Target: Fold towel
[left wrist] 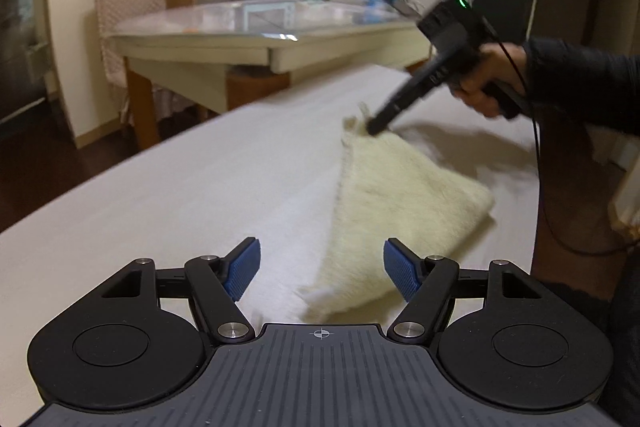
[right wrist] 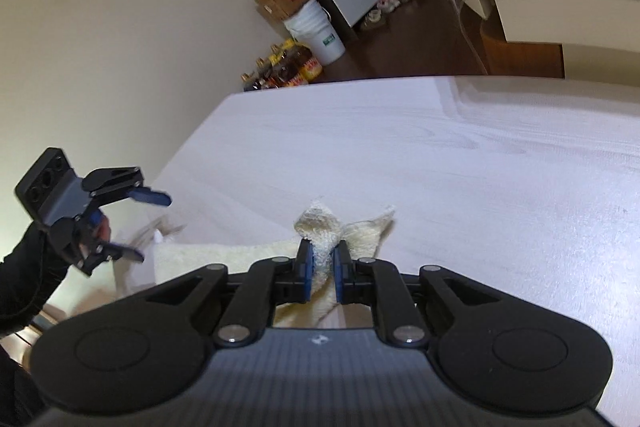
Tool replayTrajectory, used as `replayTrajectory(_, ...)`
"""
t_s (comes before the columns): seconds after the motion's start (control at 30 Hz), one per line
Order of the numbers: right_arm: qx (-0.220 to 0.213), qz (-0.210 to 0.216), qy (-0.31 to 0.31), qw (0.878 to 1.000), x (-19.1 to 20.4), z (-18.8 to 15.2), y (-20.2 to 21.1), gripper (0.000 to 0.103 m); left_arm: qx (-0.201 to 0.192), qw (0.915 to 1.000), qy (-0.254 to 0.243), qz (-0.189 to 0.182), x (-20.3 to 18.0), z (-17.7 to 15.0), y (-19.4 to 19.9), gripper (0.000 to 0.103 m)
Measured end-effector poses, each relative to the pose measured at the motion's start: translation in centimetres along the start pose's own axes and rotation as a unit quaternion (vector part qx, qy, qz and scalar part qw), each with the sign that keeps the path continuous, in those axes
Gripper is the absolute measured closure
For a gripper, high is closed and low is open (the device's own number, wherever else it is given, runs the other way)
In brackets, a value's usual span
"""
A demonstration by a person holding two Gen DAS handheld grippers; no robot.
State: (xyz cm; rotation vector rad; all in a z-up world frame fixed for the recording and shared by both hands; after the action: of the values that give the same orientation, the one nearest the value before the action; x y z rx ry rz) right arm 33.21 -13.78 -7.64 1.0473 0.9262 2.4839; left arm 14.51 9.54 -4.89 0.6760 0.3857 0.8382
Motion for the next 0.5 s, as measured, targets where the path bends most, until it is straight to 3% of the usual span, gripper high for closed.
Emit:
replayTrajectory(0.07,-0.005,0.007,-0.009,1.0,-0.2,0.1,0.2,0.08,0.01,0.9999,-0.006,0.001,-0.4,-0.5,-0.7,0.03)
replayTrajectory(0.27,-0.03,0.035,-0.044,0.998,-0.6,0.2,1.3,0.073,0.027,0.9994,-0.019,0.013,-0.5,-1.7,-1.6,0.028)
replayTrajectory(0.5,-0.035,0.045,-0.065,0.996,-0.8,0.6,0.6,0.076,0.018,0.9997,-0.013,0.01,0.0,-1.9,-1.9,0.024)
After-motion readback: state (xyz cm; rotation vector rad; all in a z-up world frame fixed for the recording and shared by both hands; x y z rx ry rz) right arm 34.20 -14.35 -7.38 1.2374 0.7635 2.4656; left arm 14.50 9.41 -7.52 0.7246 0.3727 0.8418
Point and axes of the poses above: each gripper's, at about its wrist camera, not at the fingertips, and y roughly against the way its jaws point, x to its left, z to its top, the point moved 9 cm from there along -y, roughly the way its jaws point, and after that the axes turned 4 degrees about x, right-handed, at the moved point
